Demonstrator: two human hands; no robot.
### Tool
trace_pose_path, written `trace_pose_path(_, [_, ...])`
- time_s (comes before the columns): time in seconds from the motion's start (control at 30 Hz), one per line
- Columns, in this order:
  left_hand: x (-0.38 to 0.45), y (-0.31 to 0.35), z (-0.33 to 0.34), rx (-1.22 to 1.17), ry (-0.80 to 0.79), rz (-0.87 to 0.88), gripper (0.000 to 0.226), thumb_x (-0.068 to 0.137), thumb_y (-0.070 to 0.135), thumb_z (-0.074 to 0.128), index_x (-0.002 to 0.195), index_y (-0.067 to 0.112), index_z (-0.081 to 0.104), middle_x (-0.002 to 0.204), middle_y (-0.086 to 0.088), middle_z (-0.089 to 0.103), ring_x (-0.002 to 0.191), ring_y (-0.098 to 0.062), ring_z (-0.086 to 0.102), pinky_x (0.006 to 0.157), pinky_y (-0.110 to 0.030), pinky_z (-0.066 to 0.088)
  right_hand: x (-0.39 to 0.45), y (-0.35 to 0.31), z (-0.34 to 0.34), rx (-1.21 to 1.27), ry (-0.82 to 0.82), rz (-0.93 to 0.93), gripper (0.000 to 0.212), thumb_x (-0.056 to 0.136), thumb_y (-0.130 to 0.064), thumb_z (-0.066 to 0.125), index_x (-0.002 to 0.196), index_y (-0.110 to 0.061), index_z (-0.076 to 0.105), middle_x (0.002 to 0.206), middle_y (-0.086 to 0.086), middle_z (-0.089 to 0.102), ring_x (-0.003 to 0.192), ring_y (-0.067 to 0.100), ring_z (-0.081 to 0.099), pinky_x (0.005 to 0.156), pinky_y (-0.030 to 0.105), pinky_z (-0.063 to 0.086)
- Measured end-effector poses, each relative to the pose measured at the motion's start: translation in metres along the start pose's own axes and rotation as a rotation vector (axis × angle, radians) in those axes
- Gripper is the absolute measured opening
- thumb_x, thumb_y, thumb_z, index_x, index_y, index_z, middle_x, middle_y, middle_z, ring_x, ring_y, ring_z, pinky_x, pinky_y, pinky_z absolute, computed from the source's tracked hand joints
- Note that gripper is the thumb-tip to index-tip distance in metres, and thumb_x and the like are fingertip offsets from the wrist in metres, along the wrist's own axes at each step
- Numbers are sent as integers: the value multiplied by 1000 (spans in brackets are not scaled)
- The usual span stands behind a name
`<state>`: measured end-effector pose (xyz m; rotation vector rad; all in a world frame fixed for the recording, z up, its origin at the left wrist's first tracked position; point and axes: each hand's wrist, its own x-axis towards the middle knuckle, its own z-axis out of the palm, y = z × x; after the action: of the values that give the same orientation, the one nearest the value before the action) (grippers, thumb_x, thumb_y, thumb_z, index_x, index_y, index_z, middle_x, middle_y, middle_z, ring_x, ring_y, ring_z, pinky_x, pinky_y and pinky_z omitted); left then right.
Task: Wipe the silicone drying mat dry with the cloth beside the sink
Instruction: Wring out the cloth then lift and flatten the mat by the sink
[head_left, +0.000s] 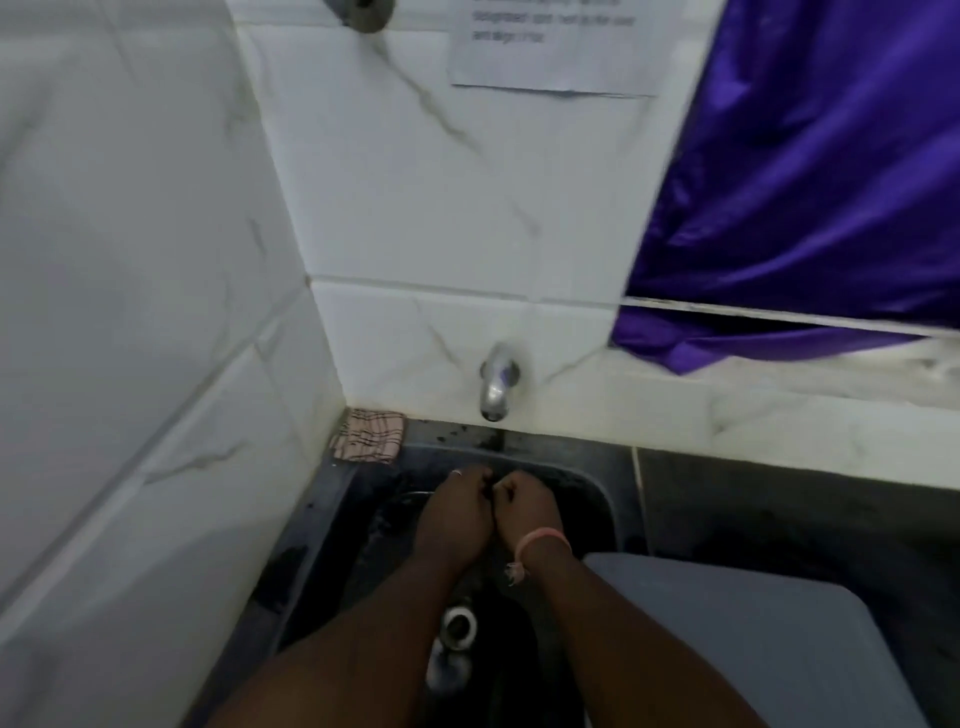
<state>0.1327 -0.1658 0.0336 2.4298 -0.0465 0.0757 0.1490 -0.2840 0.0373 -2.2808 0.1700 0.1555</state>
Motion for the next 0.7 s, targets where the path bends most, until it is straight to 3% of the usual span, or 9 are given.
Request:
trace_pose_path(0.13, [-39, 46, 65, -31, -162, -37, 37, 94, 19, 50, 130, 21, 57, 124, -7, 62, 109, -27, 62, 89, -37, 51, -45, 80, -60, -132, 33, 5, 22, 96, -20, 46, 75, -20, 52, 80, 5, 59, 71, 19, 53, 69, 34, 47])
trace_pose_path(0.3, [-81, 95, 135, -10, -309, -118, 31, 99, 14, 54, 127, 2, 59, 129, -21, 61, 121, -38, 56, 100, -40, 41, -97, 199, -139, -255, 195, 131, 22, 97, -20, 45, 87, -9, 61, 93, 10, 63, 88, 25, 60, 76, 30, 44])
trace_pose_path(0.4, [-99, 109, 164, 7, -318, -309, 45, 99, 18, 54, 140, 1, 48, 141, -21, 53, 131, -37, 49, 109, -38, 37, -119, 258, -183, -293, 300, 261, 19, 96, -18, 46, 92, -6, 60, 97, 14, 63, 91, 29, 62, 76, 32, 47])
trace_pose_path(0.5, [-108, 110, 180, -15, -314, -579, 45, 94, 21, 52, 134, 0, 54, 134, -22, 58, 124, -40, 55, 101, -40, 47, -136, 307, -214, -382, 386, 441, 33, 95, -23, 48, 122, -6, 56, 121, 19, 57, 107, 35, 57, 88, 38, 47])
trace_pose_path(0.57, [-113, 111, 186, -9, -323, -644, 43, 96, 22, 51, 131, -2, 58, 134, -22, 59, 124, -38, 57, 97, -37, 51, -147, 329, -226, -369, 379, 629, 45, 95, -27, 50, 135, -6, 47, 135, 21, 48, 120, 39, 48, 101, 45, 40])
trace_pose_path(0.67, [-121, 100, 184, -44, -347, -643, 39, 103, 17, 46, 136, -2, 55, 137, -22, 58, 128, -32, 56, 98, -36, 49, -155, 354, -230, -372, 358, 671, 47, 95, -33, 51, 131, -2, 47, 134, 23, 48, 118, 40, 49, 102, 48, 40])
trace_pose_path(0.7, [-124, 102, 183, -57, -312, -660, 33, 103, 16, 47, 130, 0, 58, 130, -22, 61, 124, -30, 58, 97, -36, 47, -153, 361, -233, -349, 348, 656, 48, 95, -33, 52, 130, -1, 47, 133, 24, 49, 116, 40, 50, 100, 47, 42])
